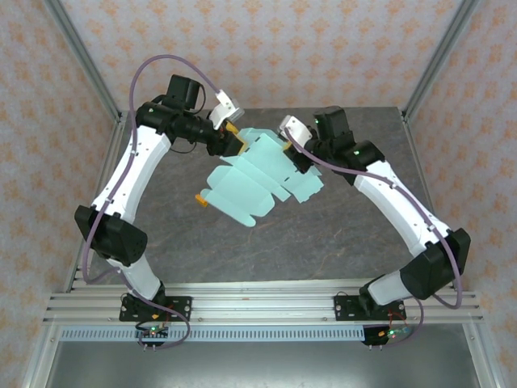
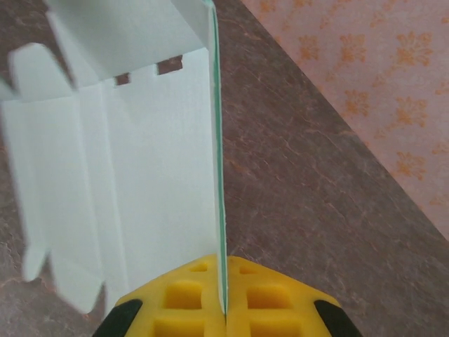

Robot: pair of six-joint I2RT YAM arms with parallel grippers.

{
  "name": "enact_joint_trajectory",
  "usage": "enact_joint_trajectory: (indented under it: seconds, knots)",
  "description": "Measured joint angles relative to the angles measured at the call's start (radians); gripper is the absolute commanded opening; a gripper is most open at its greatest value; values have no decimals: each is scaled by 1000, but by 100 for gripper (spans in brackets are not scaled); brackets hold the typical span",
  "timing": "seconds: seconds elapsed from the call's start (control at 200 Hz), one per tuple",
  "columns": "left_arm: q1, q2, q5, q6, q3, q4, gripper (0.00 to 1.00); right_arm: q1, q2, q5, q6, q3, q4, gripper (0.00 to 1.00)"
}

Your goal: Fold the paper box

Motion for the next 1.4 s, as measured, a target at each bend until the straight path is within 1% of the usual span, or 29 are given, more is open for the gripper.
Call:
enact_joint_trajectory:
  seconds: [0.06,0.2,0.355,0.5,0.57,0.696,0.801,0.906,0.966,1.026,1.066,1.171,1.196,1.301,1.401]
  knots:
    - [0,0,-18,-9,0,5,49,-10,-9,-6,0,-5,-4,0]
    - [0,-19,-74,-17,-40,57,56,-52,-14,-89,0,-3,-27,0]
    - [0,-87,-169,-27,-149,122,61,-109,-14,-215,12,32,-114,0]
    - [12,-203,-241,-32,-296,222,70,-136,-14,-312,49,89,-196,0]
    - [33,-272,-235,-27,-385,275,72,-144,-16,-352,76,109,-226,0]
    - [68,-354,-200,-10,-517,350,73,-169,-19,-409,121,137,-279,0]
    - [73,-361,-181,6,-583,395,74,-191,-21,-449,140,159,-313,0]
    - [90,-330,-137,24,-619,417,77,-200,-27,-473,150,166,-333,0]
    - [103,-299,-102,34,-618,422,73,-201,-30,-480,153,166,-344,0]
    - [112,-265,-72,45,-615,422,64,-201,-31,-484,154,166,-348,0]
    - [113,-240,-51,53,-605,416,56,-201,-31,-486,158,166,-350,0]
    - [111,-182,11,74,-570,388,30,-201,-31,-485,181,166,-346,0]
    - [111,-175,26,79,-564,383,25,-201,-31,-482,189,166,-340,0]
    - [119,-163,80,76,-562,366,19,-203,-31,-454,219,161,-323,0]
    - [118,-164,113,43,-572,380,16,-203,-31,-408,244,137,-302,0]
